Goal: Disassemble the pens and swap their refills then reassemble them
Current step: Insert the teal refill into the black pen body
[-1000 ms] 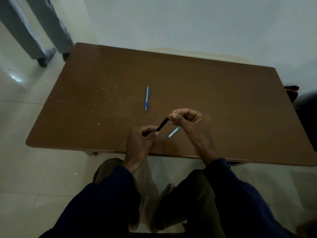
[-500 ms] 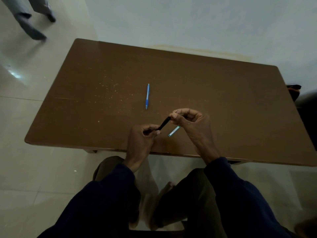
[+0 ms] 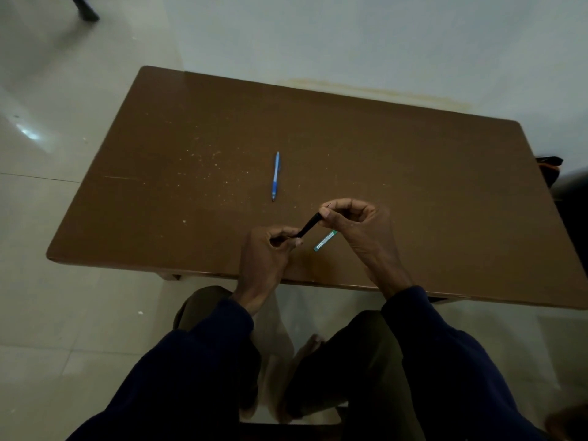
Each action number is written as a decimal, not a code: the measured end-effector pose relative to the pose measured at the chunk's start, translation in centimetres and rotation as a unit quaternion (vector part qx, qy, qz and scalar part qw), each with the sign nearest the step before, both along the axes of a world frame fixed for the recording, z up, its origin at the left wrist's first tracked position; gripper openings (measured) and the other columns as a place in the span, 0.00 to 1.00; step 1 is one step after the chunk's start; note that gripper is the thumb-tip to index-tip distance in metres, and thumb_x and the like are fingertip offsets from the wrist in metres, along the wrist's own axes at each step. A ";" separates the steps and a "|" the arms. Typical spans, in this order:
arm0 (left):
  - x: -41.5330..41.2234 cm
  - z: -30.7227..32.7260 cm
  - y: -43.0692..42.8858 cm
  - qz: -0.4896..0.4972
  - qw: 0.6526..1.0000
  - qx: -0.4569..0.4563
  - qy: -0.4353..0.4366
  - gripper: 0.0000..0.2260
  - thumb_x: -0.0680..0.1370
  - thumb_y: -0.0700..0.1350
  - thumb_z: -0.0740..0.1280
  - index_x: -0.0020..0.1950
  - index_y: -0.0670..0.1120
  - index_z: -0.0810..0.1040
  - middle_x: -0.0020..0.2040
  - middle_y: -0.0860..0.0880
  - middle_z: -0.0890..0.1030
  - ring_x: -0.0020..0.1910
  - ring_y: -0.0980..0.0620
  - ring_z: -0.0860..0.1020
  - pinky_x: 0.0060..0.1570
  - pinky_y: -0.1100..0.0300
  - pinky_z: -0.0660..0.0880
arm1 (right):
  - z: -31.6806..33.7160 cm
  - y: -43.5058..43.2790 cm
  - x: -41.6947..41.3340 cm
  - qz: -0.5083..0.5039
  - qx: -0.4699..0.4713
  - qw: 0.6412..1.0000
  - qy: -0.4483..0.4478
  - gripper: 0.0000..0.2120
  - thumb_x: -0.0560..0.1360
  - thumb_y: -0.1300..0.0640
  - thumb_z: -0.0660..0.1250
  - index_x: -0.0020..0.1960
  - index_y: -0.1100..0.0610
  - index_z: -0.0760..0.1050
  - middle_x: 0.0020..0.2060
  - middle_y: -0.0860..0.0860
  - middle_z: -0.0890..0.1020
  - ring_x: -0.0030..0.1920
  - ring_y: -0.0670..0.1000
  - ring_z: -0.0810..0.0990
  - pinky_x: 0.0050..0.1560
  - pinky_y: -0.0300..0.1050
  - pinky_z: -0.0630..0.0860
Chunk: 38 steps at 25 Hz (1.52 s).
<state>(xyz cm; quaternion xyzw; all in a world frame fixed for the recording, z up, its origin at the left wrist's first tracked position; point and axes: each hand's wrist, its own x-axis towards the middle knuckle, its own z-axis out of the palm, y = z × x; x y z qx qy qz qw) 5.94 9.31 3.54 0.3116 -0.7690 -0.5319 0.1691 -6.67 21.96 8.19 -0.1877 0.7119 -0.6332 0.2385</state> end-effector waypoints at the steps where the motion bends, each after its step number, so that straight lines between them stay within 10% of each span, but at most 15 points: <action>1: 0.0 0.0 0.0 -0.001 1.000 -0.005 -0.002 0.10 0.75 0.39 0.75 0.55 0.45 0.85 0.45 0.59 0.82 0.42 0.70 0.79 0.43 0.79 0.73 | 0.1 0.0 -0.1 0.003 0.003 1.000 -0.001 0.04 0.75 0.64 0.75 0.49 0.63 0.84 0.47 0.57 0.88 0.47 0.55 0.88 0.49 0.43 0.84; 38: -0.3 -0.6 -0.4 0.005 1.000 -0.023 0.015 0.09 0.75 0.41 0.76 0.54 0.46 0.86 0.45 0.58 0.82 0.44 0.75 0.78 0.43 0.79 0.72 | -0.4 -0.1 -0.3 0.014 -0.006 1.000 0.019 0.04 0.75 0.65 0.74 0.50 0.62 0.84 0.48 0.57 0.88 0.49 0.55 0.87 0.52 0.44 0.83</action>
